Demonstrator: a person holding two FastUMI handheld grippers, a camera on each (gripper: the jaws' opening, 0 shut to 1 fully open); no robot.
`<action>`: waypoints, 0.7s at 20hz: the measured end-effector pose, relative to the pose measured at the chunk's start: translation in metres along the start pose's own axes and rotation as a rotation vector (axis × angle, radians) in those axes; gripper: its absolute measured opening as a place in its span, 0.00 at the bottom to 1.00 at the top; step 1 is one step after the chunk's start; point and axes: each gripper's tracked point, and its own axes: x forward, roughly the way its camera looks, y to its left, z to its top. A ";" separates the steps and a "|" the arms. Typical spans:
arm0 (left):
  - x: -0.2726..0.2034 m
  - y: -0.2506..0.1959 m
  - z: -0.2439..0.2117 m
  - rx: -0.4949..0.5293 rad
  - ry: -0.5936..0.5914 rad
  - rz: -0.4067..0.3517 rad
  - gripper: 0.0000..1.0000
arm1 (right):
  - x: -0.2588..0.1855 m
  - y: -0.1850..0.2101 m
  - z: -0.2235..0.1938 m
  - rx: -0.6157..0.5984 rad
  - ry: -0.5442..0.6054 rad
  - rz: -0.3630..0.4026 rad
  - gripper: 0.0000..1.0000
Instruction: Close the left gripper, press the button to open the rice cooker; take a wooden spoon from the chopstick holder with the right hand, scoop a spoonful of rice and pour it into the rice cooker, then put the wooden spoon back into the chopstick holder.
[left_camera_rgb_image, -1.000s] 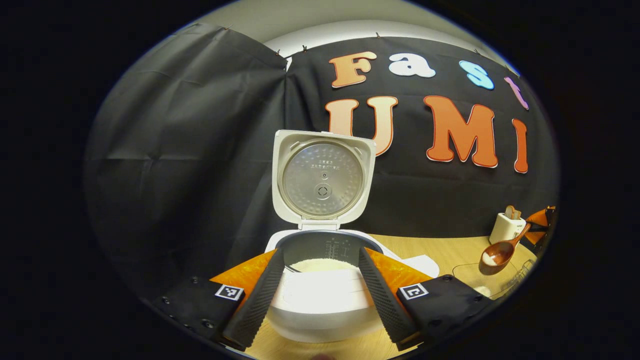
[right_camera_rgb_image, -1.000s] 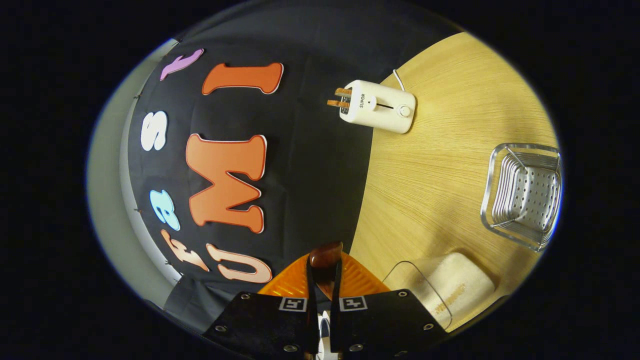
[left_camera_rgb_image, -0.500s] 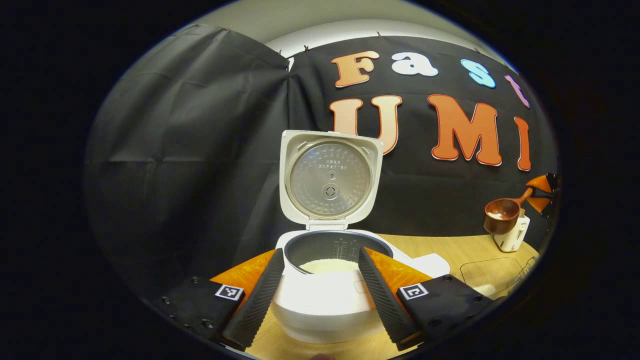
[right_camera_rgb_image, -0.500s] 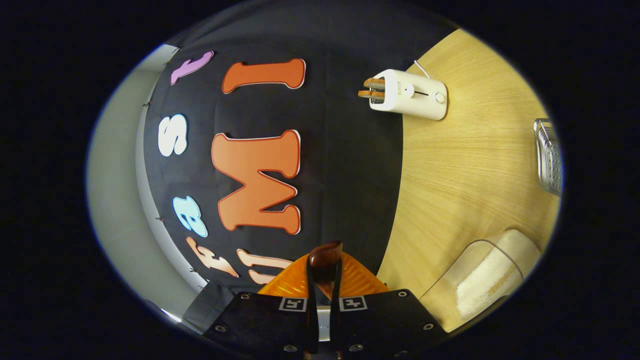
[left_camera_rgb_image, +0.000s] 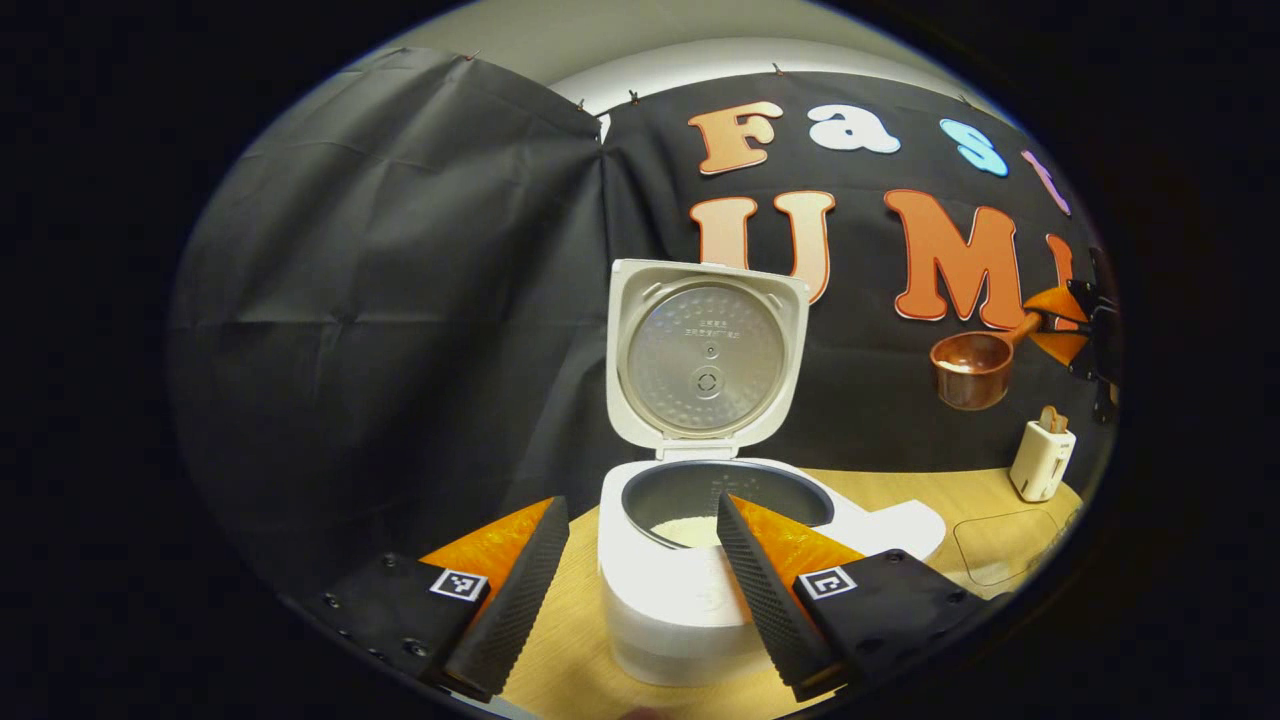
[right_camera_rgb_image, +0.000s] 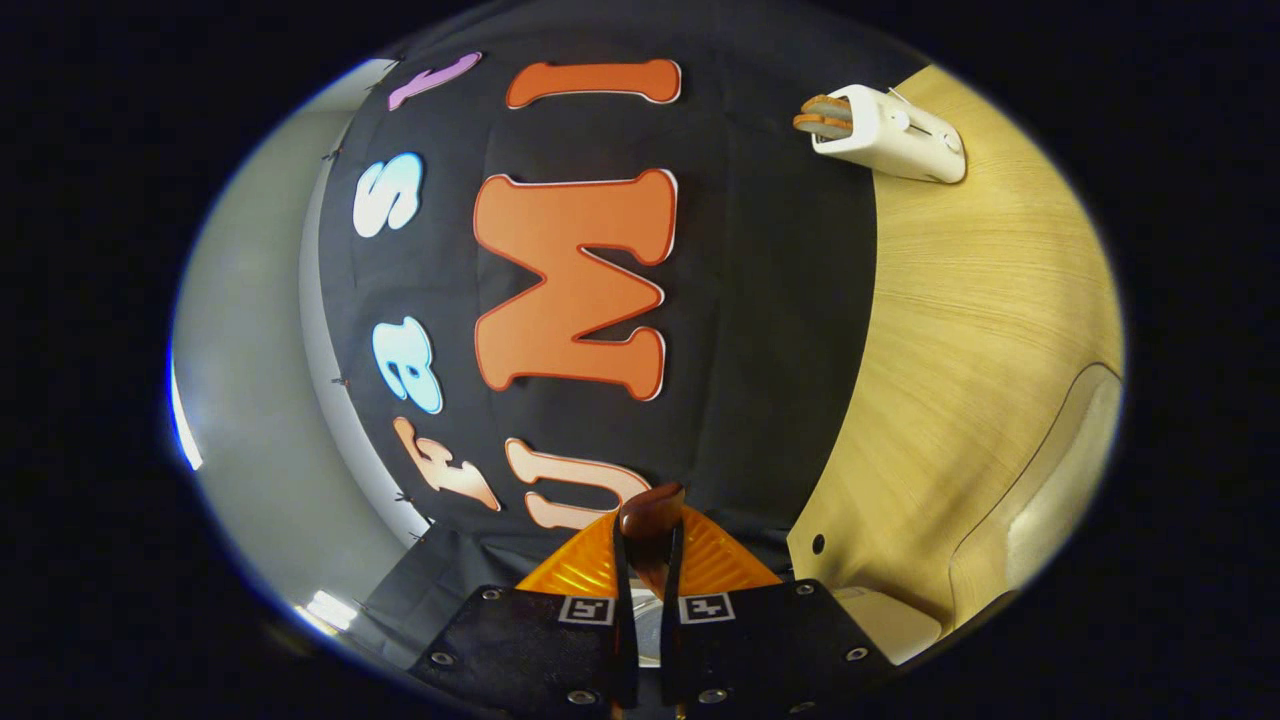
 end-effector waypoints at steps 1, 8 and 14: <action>0.000 0.004 -0.001 -0.005 0.002 0.003 0.97 | 0.004 0.006 -0.009 -0.014 0.009 0.009 0.09; -0.001 0.029 -0.004 -0.016 0.001 0.035 0.97 | 0.042 0.033 -0.063 -0.134 0.060 0.045 0.09; -0.001 0.039 -0.007 -0.010 -0.003 0.041 0.97 | 0.067 0.041 -0.119 -0.326 0.122 0.094 0.09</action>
